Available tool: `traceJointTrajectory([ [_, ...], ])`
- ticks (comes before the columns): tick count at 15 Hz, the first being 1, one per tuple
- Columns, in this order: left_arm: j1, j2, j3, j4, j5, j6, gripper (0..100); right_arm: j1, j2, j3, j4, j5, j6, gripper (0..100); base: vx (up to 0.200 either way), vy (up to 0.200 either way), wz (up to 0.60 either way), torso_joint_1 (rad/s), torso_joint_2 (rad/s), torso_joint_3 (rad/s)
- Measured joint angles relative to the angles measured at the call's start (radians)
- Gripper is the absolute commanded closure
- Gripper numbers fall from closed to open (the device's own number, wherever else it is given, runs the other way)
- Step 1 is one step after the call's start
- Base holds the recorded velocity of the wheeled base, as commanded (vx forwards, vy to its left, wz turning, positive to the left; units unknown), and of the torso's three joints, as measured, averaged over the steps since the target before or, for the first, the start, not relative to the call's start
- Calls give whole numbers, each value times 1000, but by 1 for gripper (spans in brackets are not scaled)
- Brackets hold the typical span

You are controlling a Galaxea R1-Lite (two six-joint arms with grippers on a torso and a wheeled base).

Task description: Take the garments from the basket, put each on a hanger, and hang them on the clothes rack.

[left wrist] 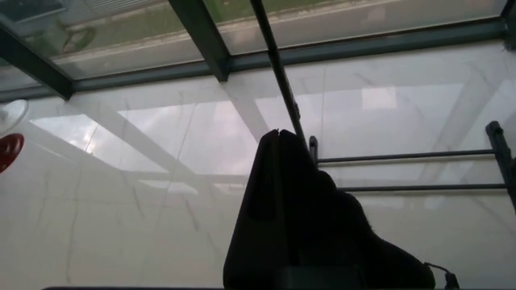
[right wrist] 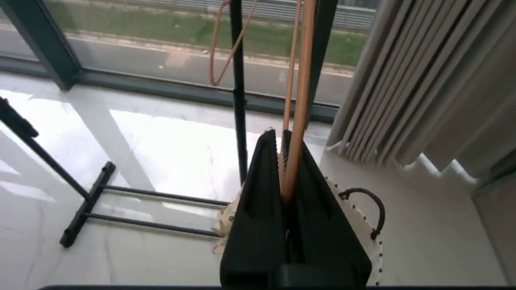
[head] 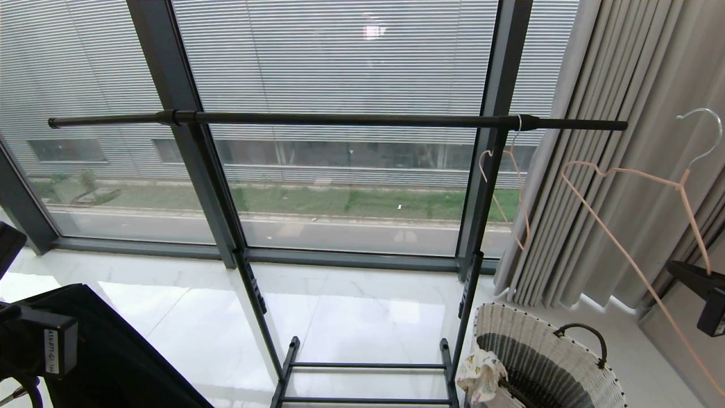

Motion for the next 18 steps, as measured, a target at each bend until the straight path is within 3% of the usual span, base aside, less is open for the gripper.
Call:
traceJointTrajectory([
  [3, -22, 1, 0, 0, -6, -1, 100, 91, -5, -49, 46, 18, 3, 100, 0, 0, 0, 0, 0, 0],
  [6, -111, 39, -50, -1, -5, -24, 100, 212, -5, -98, 122, 87, 4, 100, 0, 0, 0, 0, 0, 0],
  [9, -219, 161, -163, -1, 16, -102, 100, 393, -5, -93, 162, 125, 5, 100, 0, 0, 0, 0, 0, 0],
  [14, -297, 396, -368, -48, 79, -203, 100, 753, -18, -50, 171, 124, 6, 100, 0, 0, 0, 0, 0, 0],
  [18, -393, 501, -409, -111, 80, -208, 100, 832, -10, -46, 171, 130, 8, 100, 0, 0, 0, 0, 0, 0],
])
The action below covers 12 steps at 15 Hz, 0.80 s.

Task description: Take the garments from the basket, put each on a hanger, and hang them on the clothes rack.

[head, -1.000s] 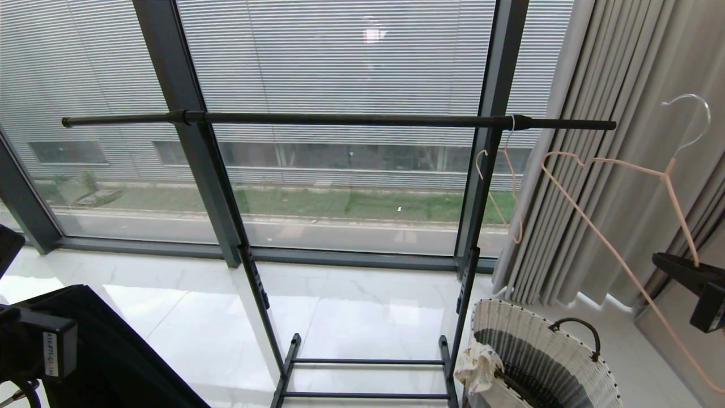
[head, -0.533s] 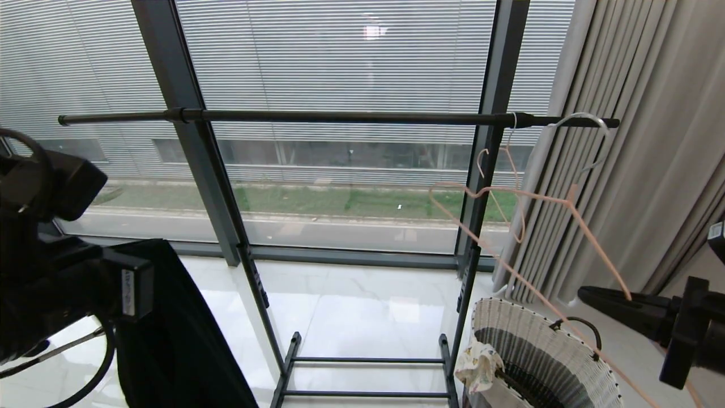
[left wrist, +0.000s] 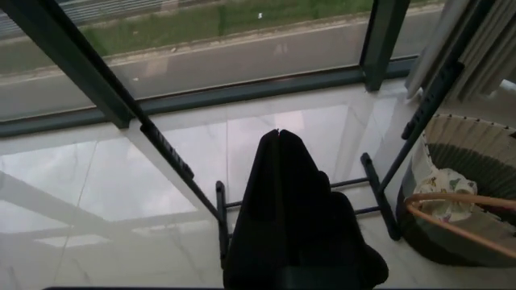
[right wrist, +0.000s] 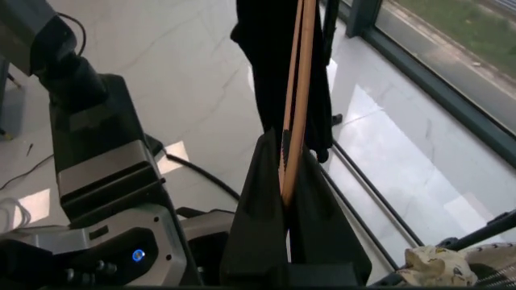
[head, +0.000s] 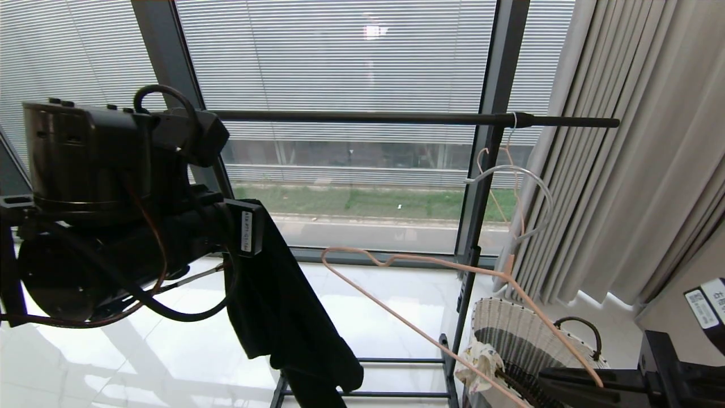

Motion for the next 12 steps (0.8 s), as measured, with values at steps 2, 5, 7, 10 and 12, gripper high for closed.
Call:
traceJointTrajectory([
  [2, -29, 36, -3, -29, 3, 2, 100, 15, 7, 0, 0, 13, -2, 100, 0, 0, 0, 0, 0, 0],
  [5, -42, 89, -7, -71, 61, 3, 100, 37, 16, -7, 0, 18, -3, 100, 0, 0, 0, 0, 0, 0],
  [7, -46, 111, -9, -91, 72, 4, 100, 41, 26, -16, -1, 25, -3, 100, 0, 0, 0, 0, 0, 0],
  [10, -43, 127, -10, -93, 93, 3, 100, 47, 46, -37, -2, 36, -6, 100, 0, 0, 0, 0, 0, 0],
  [12, -43, 133, -11, -93, 130, 2, 100, 58, 60, -50, -2, 36, -6, 100, 0, 0, 0, 0, 0, 0],
])
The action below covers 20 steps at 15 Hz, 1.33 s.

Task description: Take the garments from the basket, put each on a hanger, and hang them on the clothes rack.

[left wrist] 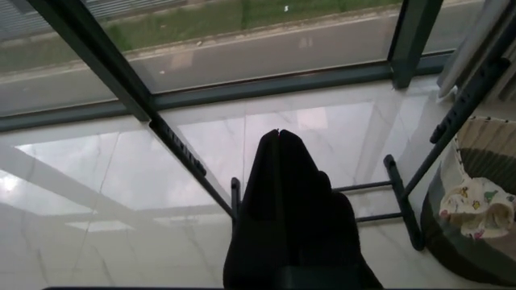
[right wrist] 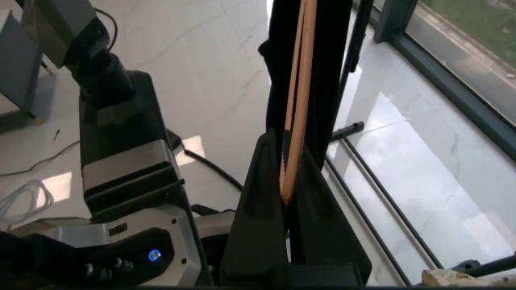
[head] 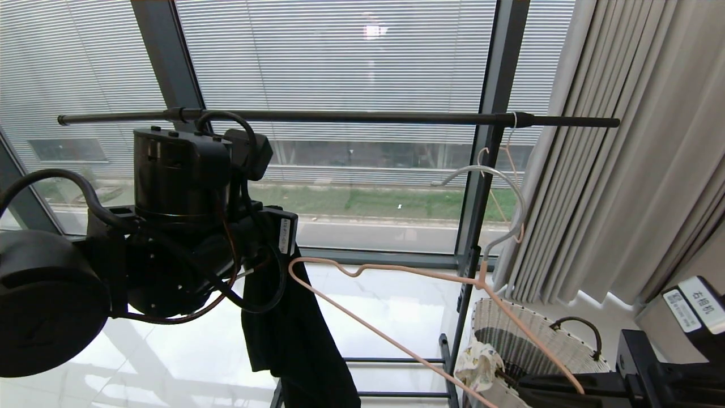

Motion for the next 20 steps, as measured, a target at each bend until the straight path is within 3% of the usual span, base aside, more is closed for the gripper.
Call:
traceJointTrajectory([
  [10, -89, -2, -17, 0, 2, -14, 100, 4, 125, -72, -46, -5, 2, 100, 0, 0, 0, 0, 0, 0],
  [16, -202, -10, -48, -1, -45, -65, 100, 19, 174, -88, -47, -2, 1, 100, 0, 0, 0, 0, 0, 0],
  [20, -266, -10, -64, 0, -51, -74, 100, 21, 254, -113, -128, -2, 6, 100, 0, 0, 0, 0, 0, 0],
])
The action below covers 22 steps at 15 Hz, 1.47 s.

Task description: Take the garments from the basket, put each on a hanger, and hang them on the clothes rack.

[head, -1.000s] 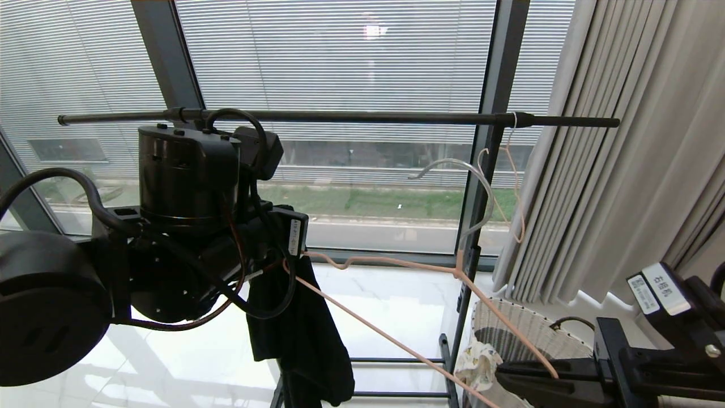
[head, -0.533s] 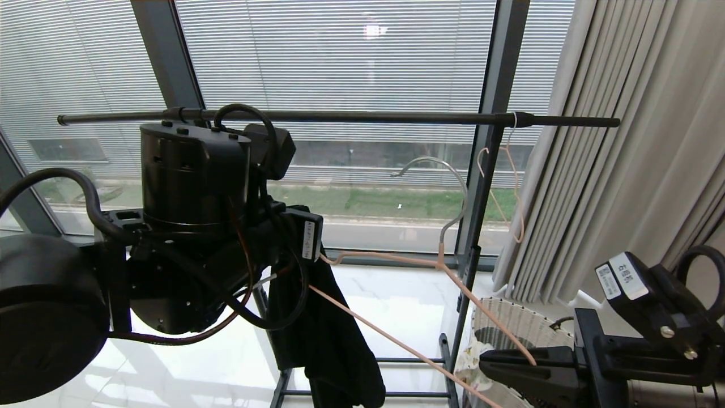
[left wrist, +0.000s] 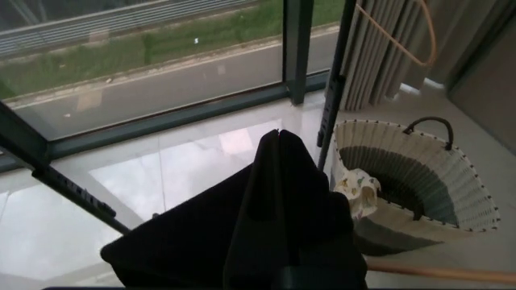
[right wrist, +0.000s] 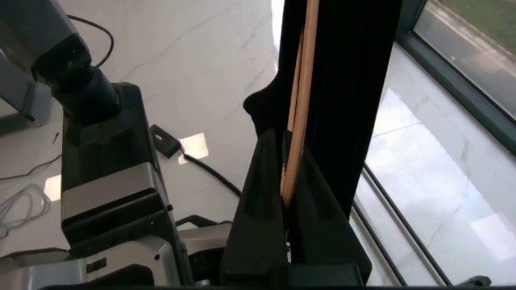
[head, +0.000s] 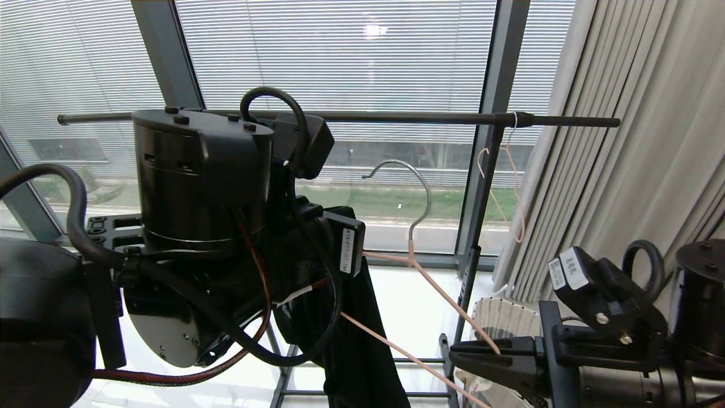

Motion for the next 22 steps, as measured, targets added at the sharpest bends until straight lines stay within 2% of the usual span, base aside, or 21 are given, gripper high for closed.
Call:
traceJointTrajectory([
  [5, -64, 0, -29, -1, -1, -4, 100, 5, 89, -21, -13, -3, 22, 100, 0, 0, 0, 0, 0, 0],
  [7, -78, 1, -31, -1, 0, -3, 100, 5, 123, -35, -80, -16, 73, 100, 0, 0, 0, 0, 0, 0],
  [13, -85, -1, -29, -1, 2, 4, 100, 5, 161, -45, -140, -139, 199, 100, 0, 0, 0, 0, 0, 0],
  [16, -85, -2, -26, -1, 2, 11, 100, 4, 161, -46, -166, -185, 220, 100, 0, 0, 0, 0, 0, 0],
  [17, -84, -2, -26, -1, 2, 13, 0, 4, 159, -46, -167, -188, 220, 100, 0, 0, 0, 0, 0, 0],
  [21, -79, -11, -30, -2, 3, 17, 0, 4, 127, -34, -165, -195, 196, 100, 0, 0, 0, 0, 0, 0],
  [22, -71, -21, -30, -1, 2, 24, 0, 4, 114, -22, -169, -197, 162, 100, 0, 0, 0, 0, 0, 0],
])
